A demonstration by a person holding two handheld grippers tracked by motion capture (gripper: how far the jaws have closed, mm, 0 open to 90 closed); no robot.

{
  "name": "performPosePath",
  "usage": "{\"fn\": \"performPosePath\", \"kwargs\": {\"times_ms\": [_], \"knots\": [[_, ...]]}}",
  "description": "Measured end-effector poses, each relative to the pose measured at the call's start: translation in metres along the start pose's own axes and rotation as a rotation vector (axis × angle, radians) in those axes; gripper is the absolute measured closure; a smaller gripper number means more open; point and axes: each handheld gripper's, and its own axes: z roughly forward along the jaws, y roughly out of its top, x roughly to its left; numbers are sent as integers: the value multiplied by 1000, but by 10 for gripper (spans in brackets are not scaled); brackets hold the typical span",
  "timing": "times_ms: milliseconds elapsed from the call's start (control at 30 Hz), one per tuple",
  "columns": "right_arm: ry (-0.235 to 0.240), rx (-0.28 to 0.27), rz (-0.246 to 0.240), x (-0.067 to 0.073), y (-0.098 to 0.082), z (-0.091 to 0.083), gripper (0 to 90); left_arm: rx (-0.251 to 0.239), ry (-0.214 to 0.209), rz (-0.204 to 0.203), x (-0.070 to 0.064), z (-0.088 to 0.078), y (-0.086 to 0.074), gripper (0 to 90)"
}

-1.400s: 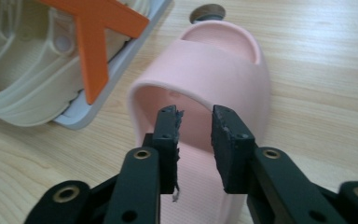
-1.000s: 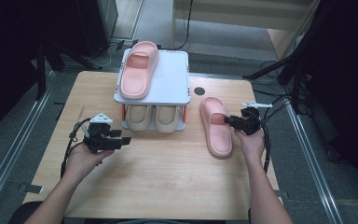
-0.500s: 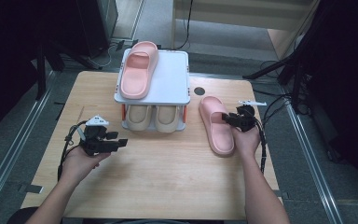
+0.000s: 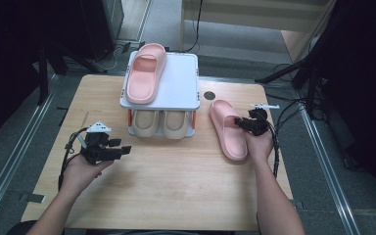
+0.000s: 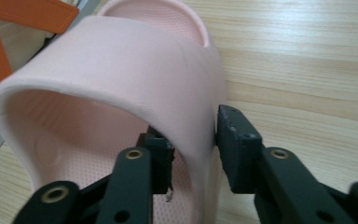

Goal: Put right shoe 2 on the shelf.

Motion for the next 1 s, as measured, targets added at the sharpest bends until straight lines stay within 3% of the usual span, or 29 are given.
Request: {"fn": "performPosePath", "kwargs": {"times_ms": [133,433,600,1000], "knots": [[0,1,39,-7,1,-5,758,-8,-5,5,-1,-2,0,448],[-25,0,23,-7,7,-16,822,-18,-6,-3,3,-6,-1,448],[-26,7,6,1,12,-20,819,-25,-10,-24,4,-10,-2,448],[-26,18,-41,28,23,-41,815,-15,-30,-4,1,-7,-3,448]]}}
